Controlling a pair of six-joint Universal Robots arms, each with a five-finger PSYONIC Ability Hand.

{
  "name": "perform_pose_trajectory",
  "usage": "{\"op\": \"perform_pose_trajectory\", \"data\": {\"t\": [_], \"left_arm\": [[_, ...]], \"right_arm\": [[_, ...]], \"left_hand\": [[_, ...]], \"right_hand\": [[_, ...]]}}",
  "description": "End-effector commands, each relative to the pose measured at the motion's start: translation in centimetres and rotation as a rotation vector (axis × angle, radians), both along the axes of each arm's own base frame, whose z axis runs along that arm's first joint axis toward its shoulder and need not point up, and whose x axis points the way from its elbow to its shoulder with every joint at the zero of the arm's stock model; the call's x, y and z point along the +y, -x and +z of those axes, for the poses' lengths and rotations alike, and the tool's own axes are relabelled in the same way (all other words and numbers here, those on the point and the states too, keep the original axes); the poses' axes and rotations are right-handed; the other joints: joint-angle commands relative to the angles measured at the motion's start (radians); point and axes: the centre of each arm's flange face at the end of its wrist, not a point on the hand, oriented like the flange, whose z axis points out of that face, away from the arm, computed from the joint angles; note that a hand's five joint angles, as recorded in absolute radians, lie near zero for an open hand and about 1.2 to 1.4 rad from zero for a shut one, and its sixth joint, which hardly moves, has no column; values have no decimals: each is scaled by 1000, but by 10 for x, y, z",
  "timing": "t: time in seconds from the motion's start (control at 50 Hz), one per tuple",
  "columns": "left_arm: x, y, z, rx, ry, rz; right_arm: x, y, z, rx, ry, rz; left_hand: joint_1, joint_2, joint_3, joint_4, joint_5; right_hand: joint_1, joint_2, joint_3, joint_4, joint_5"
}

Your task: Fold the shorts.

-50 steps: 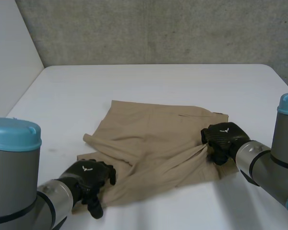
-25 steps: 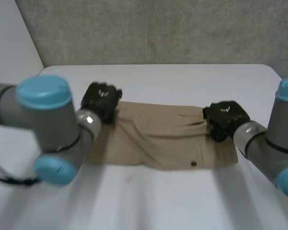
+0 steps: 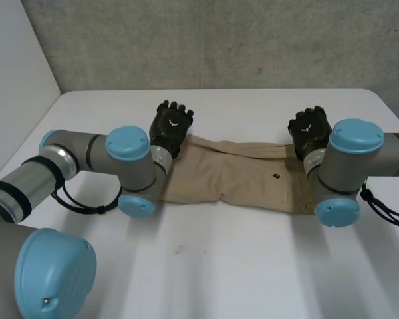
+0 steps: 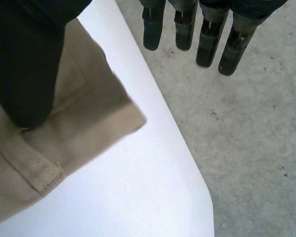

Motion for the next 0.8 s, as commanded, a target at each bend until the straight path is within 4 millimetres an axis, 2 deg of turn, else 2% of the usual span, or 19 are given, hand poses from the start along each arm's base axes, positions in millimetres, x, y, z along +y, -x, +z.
{"op": "perform_pose_trajectory", "data": {"t": [0.02,0.04,0.06,0.14,0.2,0.22,0.26,0.32,0.36,0.42,0.44,0.48,0.56,0.58,0.64,0.68,0.72,0.74,0.8], "left_arm": [[3,-3,42,94,135,27],[4,-6,49,102,145,34],[7,-9,61,113,156,43],[19,-18,80,115,150,55],[30,-24,82,96,113,55],[39,-30,80,80,72,52],[49,-35,77,62,24,47],[65,-45,66,31,-78,46],[71,-49,60,16,-129,49],[83,-58,47,-27,-243,58],[87,-62,43,-43,-295,66],[92,-69,37,-65,-378,83],[97,-79,31,-82,-475,105],[97,-81,30,-85,-493,112],[96,-83,28,-84,-500,118],[94,-85,27,-84,-502,127],[92,-87,27,-83,-503,133],[91,-88,26,-83,-506,138],[90,-89,25,-85,-509,140]], "right_arm": [[11,5,57,-209,43,4],[14,7,64,-242,42,6],[19,8,82,-308,52,20],[37,10,104,-367,14,83],[45,17,108,-364,-46,102],[49,24,107,-357,-99,98],[51,30,105,-357,-144,90],[54,37,98,-393,-234,87],[49,40,97,-462,-271,96],[41,45,90,-549,-326,121],[34,45,75,-606,-394,142],[25,40,57,-670,-478,168],[10,39,35,-730,-555,156],[1,40,27,-742,-560,142],[-9,40,17,-745,-565,133],[-18,40,8,-745,-559,118],[-24,42,4,-744,-550,102],[-30,43,0,-742,-537,84],[-39,46,-6,-735,-509,38]], "left_hand": [[-49,-127,-135,-137,-127],[-49,-127,-135,-137,-127],[-49,-127,-135,-137,-127],[-49,-127,-135,-137,-127],[-28,-106,-114,-115,-106],[-7,-85,-94,-95,-85],[-7,-85,-93,-95,-85],[19,-59,-67,-68,-59],[40,-38,-47,-48,-38],[66,-12,-20,-21,-12],[72,-6,-14,-15,-6],[72,-6,-14,-15,-6],[72,-6,-14,-15,-6],[69,-9,-17,-18,-9],[67,-12,-20,-21,-12],[61,-17,-26,-27,-18],[58,-20,-29,-30,-21],[52,-26,-35,-36,-27],[49,-29,-38,-39,-30]], "right_hand": [[-40,-68,-75,-80,-97],[-40,-68,-75,-80,-97],[-40,-68,-75,-80,-97],[-40,-68,-75,-80,-97],[-40,-68,-75,-80,-97],[-40,-68,-75,-80,-97],[96,67,60,55,38],[428,399,393,388,370],[680,651,644,639,622],[827,799,792,787,770],[927,898,891,886,869],[1033,1004,997,992,975],[1042,1014,1007,1002,985],[1048,1020,1013,1008,991],[1048,1020,1013,1008,991],[1019,990,984,979,961],[896,868,861,856,839],[590,562,555,550,533],[-40,-68,-75,-80,-97]]}}
